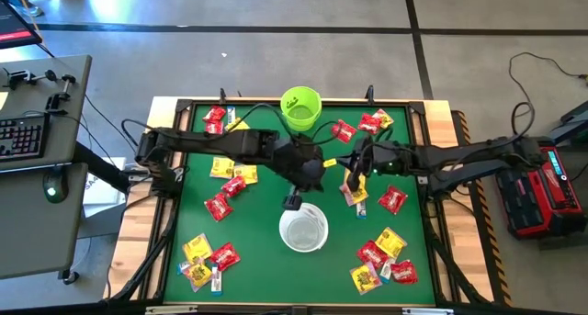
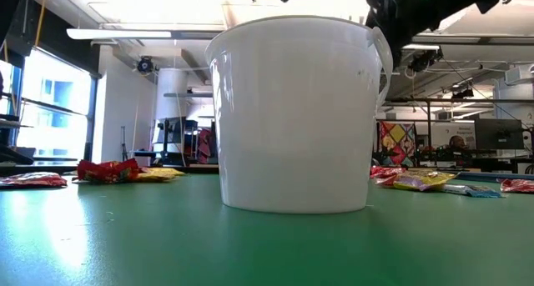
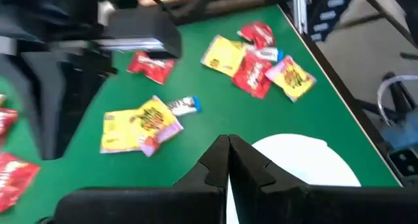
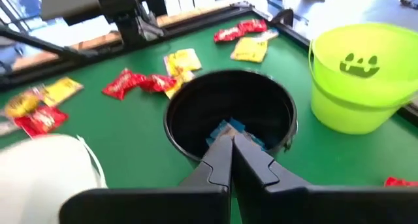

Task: Sort candy by brand, put in halloween buckets
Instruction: Put the white chocolate into the black bucket

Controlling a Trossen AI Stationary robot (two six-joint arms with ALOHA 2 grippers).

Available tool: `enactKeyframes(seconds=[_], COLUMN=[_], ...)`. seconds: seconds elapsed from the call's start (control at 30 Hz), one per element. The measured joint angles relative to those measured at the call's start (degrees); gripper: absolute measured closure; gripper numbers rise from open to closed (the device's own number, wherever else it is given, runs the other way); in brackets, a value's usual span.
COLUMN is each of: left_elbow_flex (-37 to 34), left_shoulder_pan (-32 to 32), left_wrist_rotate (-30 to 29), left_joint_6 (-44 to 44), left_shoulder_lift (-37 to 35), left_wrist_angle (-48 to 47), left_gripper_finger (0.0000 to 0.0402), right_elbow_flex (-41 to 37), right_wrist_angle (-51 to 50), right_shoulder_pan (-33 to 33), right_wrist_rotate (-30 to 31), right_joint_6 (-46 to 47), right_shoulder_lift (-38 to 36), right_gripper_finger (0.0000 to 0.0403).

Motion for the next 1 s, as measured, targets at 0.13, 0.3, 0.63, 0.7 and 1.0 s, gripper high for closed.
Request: enactKeyframes(seconds=[0.13,0.3,0.63,0.7,1.0], left_elbow_flex=[-0.1,-9.8,-28.2,-29.5,-30.1], left_shoulder_pan=[0.4,1.5,4.2,5.5,15.2], left_wrist_rotate=[-2.1,-2.1,-8.9,-12.0,-24.1], left_joint_6=[0.3,-2.2,-4.8,-7.0,-26.0], left_shoulder_lift=[-2.2,-7.4,-25.1,-28.2,-33.2], left_wrist_angle=[-0.9,8.1,13.6,11.6,-4.8], left_gripper_finger=[0.0401,0.0401,0.0401,0.0401,0.0401], right_elbow_flex=[1.2,1.4,1.4,1.4,1.4], right_wrist_angle=[-1.3,-1.9,-5.1,-6.2,-7.9], right_shoulder_pan=[0.1,1.8,2.3,2.3,1.6], right_wrist_rotate=[0.2,3.8,6.3,6.7,7.5], right_joint_6=[0.9,2.3,7.3,8.5,13.1], right_shoulder_lift=[-0.4,-0.4,-0.3,-0.3,-0.3], right_gripper_finger=[0.0403,0.0403,0.0403,0.0403,0.0402])
